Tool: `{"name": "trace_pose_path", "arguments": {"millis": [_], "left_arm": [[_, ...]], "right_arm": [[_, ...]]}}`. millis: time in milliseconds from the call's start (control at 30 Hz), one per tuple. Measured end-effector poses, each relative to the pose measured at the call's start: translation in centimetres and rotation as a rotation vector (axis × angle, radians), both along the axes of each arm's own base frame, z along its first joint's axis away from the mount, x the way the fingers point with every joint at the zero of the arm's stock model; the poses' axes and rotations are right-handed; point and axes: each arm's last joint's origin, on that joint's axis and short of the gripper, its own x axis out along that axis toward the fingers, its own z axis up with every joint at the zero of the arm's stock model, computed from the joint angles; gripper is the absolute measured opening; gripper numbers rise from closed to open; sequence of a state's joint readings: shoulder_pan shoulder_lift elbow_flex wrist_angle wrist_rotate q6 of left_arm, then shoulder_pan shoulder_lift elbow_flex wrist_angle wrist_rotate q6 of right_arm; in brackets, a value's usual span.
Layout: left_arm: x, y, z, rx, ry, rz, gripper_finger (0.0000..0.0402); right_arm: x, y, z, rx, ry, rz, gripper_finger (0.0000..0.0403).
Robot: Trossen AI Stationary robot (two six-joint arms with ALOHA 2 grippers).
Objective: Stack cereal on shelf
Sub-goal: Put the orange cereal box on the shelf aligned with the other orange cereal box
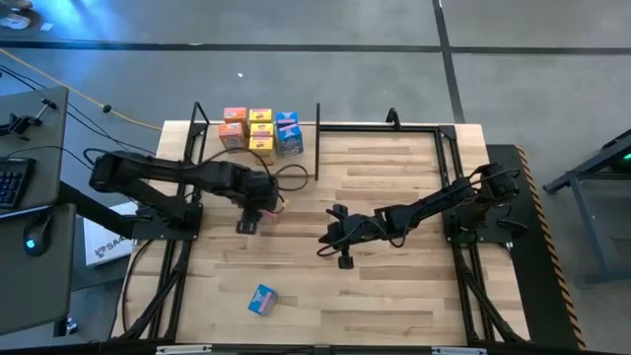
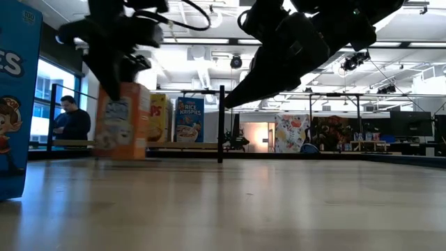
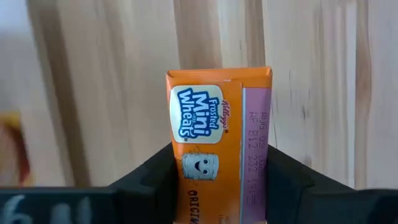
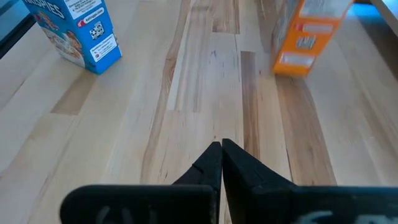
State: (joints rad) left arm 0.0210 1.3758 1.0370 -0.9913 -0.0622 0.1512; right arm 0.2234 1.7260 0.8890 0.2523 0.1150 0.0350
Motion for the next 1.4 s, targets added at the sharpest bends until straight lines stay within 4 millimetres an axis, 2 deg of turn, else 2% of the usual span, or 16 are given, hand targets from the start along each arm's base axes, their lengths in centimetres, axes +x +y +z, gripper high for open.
{"name": "trace_pose_path", "arguments": {"millis": [133,267,500,867,1400], "left_arm": [[-2.8,0.9,2.0,0.008,0.014,0.022,0.0152],[-5.4,3.1,3.7,0.088,-0.025,0.098,0.0152],[-8.2,7.0,4.0,0.153,0.006,0.25,0.0152],[-9.6,10.6,3.8,0.208,0.032,0.287,0.0155],[-9.4,11.8,4.1,0.31,-0.013,0.427,0.0166]], "right_arm": [[0.0,0.0,0.0,-0.003,0.0,0.002,0.0],[0.0,0.0,0.0,-0.007,-0.001,0.005,0.0],[0.0,0.0,0.0,0.001,0.001,0.014,0.0],[0.0,0.1,0.0,0.003,0.001,0.02,0.0],[0.0,0.1,0.0,0.003,0.001,0.019,0.0]]}}
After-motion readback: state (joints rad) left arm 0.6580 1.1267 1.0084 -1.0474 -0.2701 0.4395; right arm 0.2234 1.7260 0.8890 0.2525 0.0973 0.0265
